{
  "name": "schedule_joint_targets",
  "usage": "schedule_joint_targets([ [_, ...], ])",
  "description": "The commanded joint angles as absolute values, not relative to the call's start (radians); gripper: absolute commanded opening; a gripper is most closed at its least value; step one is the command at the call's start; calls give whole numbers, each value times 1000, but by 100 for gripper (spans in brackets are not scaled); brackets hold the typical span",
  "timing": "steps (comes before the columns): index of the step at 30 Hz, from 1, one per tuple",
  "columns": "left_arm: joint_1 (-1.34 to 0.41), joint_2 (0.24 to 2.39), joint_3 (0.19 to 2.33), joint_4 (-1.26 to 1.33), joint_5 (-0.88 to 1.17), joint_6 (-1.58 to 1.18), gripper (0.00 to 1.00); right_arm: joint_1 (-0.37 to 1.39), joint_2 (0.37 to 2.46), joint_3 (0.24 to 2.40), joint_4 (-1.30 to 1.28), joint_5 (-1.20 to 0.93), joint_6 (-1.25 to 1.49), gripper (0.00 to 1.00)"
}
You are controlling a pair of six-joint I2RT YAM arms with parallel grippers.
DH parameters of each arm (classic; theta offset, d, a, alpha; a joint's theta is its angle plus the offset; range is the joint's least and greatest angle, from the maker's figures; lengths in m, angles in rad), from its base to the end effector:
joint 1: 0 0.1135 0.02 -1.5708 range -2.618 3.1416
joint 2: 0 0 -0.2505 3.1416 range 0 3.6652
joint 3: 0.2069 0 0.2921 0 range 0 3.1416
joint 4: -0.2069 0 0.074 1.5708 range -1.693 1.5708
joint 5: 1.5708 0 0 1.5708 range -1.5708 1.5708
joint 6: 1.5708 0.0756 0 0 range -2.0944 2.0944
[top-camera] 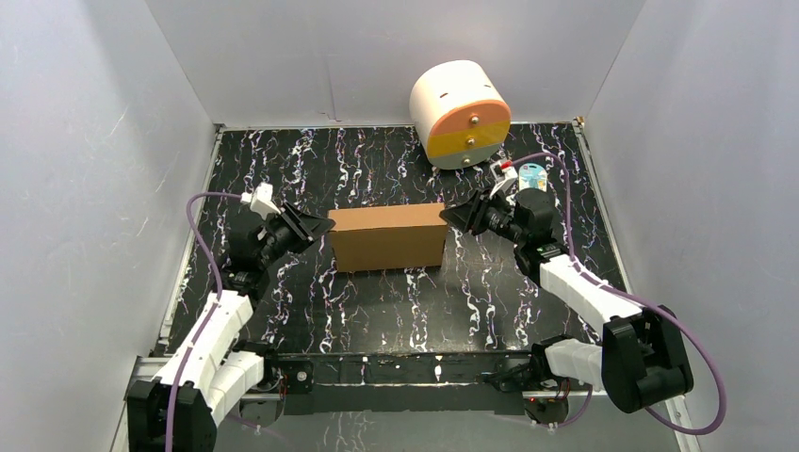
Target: Fold the paper box
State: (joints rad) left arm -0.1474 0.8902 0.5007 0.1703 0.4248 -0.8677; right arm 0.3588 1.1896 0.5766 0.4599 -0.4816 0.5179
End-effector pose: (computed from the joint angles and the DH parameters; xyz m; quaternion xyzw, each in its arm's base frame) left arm 0.2814 -0.0733 0.2241 -0.1454 0.7602 -0.4409 0.4544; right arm 0.3009 0.1502 0.2091 -0.0962 0.7472 0.4322 0.4956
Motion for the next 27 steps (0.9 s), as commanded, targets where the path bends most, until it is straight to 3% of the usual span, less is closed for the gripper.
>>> schedule_joint_targets([
  [1,-225,969,377,29,589,-894,0,346,1258,566,176,-436,366,32],
  [4,-294,956,369,41,538,-903,0,339,1249,559,191,-451,357,33],
  [7,-304,930,345,11,483,-918,15,331,1245,544,203,-464,364,33],
  [11,-301,870,349,6,414,-946,22,320,1241,534,214,-486,373,34],
  [18,-226,907,313,21,509,-979,20,285,1229,529,219,-517,371,34],
  [27,-224,922,210,-12,488,-1008,5,281,1265,547,214,-563,365,36],
])
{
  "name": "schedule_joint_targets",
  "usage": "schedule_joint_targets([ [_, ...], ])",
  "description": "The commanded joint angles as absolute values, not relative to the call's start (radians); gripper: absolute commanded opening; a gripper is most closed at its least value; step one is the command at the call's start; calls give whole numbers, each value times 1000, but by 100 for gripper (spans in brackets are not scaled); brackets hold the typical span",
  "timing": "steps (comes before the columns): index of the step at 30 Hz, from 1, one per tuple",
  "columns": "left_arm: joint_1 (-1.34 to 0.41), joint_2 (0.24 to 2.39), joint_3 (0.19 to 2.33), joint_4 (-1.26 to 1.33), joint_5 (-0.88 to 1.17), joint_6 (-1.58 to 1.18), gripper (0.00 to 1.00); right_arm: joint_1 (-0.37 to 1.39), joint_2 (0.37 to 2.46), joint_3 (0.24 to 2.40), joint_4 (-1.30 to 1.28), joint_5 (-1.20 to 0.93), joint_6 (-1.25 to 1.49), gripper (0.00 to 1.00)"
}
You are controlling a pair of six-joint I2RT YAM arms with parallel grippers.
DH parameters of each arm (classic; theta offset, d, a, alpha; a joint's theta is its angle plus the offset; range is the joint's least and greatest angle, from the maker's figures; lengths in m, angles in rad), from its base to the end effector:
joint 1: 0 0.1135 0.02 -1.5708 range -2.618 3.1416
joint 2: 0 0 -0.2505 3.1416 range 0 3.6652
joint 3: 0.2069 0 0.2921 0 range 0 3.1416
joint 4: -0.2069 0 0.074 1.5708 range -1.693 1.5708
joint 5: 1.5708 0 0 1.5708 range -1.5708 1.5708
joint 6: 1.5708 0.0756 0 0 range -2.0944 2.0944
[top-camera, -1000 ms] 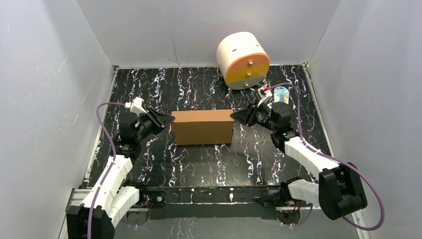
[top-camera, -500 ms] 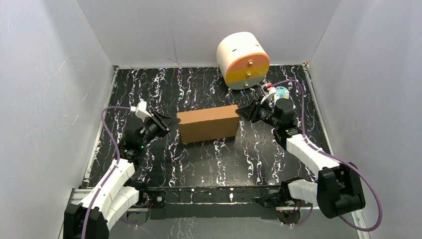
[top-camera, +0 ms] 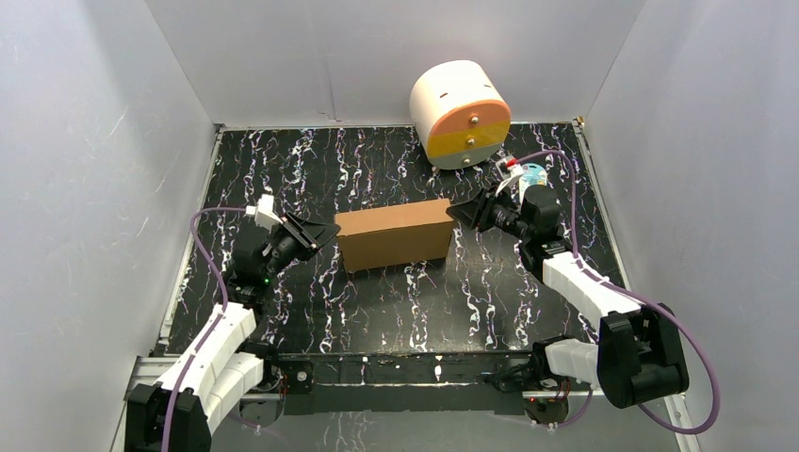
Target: Fold the paper box
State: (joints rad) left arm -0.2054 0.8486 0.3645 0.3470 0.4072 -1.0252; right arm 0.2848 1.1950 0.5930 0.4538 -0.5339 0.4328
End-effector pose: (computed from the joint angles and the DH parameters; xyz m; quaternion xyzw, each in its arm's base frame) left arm 0.2655 -0.0859 0.2019 -0.1724 0.7301 -0.4959 0.4375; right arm 0.3109 0.1311 0.2136 -0.1177 0.7414 0.4082 0.5194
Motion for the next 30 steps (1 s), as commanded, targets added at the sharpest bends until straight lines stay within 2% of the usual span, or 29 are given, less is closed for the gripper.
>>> schedule_joint_targets([
  [1,-224,928,198,-9,488,-1015,1,280,1272,554,206,-571,364,36],
  [6,-224,918,153,-65,411,-1026,0,280,1280,597,163,-595,347,40],
  [11,-224,888,69,-6,406,-1118,0,281,1279,625,140,-597,360,42],
  [20,-225,910,110,-32,349,-1035,0,280,1307,629,120,-596,378,42],
  [30,-225,954,140,-26,337,-991,0,231,1357,476,178,-651,390,29],
])
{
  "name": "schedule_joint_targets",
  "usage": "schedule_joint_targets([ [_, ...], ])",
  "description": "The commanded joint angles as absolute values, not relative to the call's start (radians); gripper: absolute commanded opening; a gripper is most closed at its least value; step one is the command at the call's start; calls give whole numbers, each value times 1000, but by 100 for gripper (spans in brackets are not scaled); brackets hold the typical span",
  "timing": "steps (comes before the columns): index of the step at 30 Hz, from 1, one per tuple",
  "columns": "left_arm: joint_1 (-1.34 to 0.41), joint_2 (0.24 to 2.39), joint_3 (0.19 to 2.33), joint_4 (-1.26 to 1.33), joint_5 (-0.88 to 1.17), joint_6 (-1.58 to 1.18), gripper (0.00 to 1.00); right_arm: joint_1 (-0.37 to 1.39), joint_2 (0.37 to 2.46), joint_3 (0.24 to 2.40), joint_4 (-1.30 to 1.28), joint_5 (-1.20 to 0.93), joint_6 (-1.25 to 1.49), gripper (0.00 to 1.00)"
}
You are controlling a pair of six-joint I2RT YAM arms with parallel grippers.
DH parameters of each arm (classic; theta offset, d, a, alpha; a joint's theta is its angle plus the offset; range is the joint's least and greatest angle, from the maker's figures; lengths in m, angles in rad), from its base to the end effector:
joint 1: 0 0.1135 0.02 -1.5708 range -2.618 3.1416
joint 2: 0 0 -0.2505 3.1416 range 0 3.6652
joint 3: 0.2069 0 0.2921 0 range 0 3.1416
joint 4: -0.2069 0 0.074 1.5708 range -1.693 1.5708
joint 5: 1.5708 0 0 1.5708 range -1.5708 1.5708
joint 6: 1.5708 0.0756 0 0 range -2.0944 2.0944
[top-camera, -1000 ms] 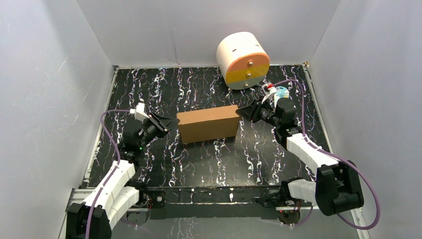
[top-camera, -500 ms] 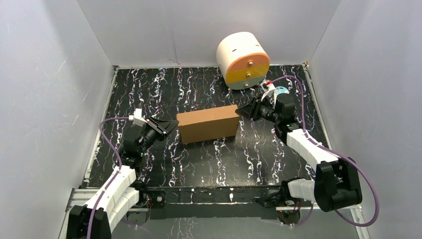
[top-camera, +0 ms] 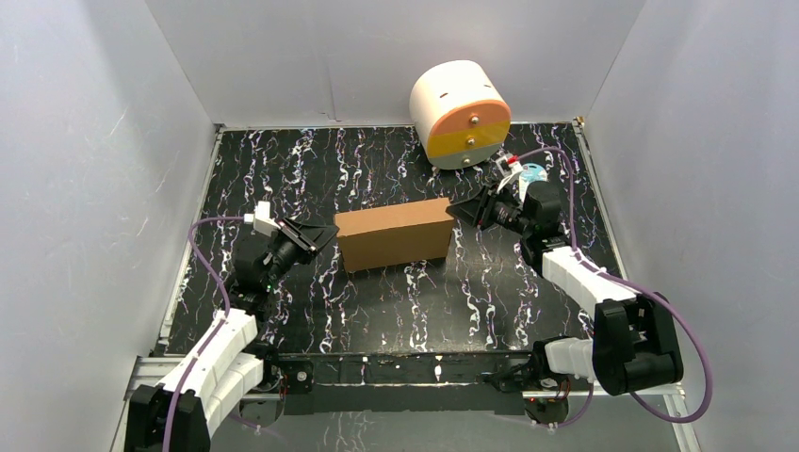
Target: Fold the paper box
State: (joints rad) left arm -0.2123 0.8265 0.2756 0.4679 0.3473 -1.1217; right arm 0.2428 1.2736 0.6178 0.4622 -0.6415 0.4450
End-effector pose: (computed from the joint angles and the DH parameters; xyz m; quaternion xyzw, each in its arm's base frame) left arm 0.2584 -0.0820 0.1872 -0.2132 0.7025 -0.5125 0.4454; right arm 0.3210 0.1261 0.2004 -0.1254 0.7492 0.4325 0.4857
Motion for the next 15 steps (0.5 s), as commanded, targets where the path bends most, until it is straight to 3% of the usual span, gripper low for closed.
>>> schedule_joint_targets([
  [1,-225,951,128,-22,337,-997,0,231,1363,459,189,-656,399,29],
  [15,-225,960,77,86,372,-1053,0,230,1461,369,304,-709,486,24],
])
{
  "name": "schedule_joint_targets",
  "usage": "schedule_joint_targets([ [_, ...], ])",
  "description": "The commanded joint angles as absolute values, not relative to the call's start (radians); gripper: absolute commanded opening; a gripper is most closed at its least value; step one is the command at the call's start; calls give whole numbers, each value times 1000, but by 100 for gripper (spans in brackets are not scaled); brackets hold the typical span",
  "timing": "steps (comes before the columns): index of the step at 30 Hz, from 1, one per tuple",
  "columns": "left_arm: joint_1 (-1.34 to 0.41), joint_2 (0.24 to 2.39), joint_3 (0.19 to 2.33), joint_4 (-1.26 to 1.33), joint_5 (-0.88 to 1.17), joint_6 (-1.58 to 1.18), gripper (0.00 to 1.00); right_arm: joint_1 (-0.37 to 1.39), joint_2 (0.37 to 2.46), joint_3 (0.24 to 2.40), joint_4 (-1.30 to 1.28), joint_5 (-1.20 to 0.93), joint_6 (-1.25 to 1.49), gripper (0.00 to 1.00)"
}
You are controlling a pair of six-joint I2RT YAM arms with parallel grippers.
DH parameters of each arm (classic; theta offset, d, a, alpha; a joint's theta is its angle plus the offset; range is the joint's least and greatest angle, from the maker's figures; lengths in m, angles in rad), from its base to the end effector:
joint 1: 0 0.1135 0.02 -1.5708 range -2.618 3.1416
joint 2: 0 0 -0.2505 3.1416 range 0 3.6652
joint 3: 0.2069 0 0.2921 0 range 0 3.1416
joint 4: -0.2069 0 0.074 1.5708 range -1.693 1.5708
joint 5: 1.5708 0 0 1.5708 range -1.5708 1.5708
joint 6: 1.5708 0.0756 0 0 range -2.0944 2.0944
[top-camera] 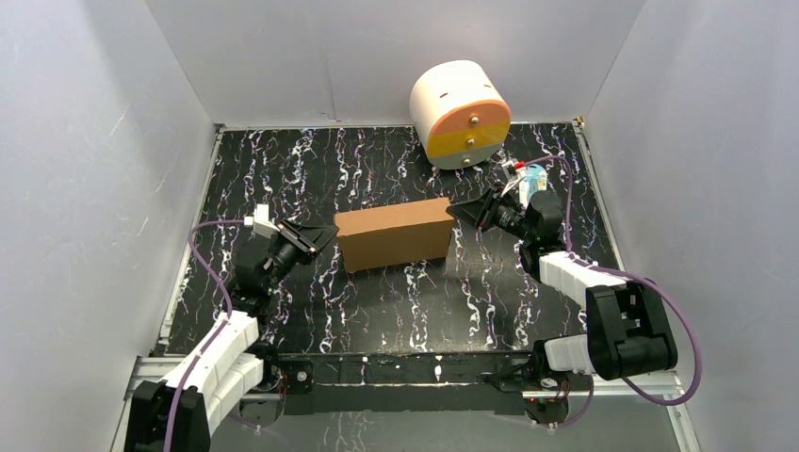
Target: Fold the paper box
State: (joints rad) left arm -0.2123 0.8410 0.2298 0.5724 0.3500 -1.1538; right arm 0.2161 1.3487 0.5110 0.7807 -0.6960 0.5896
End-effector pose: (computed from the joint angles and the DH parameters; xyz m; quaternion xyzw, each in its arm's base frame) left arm 0.2550 -0.0815 0.1797 -0.2143 0.6872 -0.5282 0.4503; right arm 0.3144 0.1186 0.1780 -0.1032 0.7150 0.4811 0.4966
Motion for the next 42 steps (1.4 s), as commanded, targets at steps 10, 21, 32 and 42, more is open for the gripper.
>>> schedule_joint_targets([
  [10,-225,836,382,-163,274,-953,25,230,1341,598,138,-730,419,39],
  [21,-225,951,807,-282,252,-702,74,231,1315,893,27,-765,379,70],
  [32,-279,1081,1099,-402,426,-259,81,229,1109,944,-100,-684,232,99],
  [42,-586,1215,1184,-432,290,164,91,230,850,821,-90,-586,193,99],
])
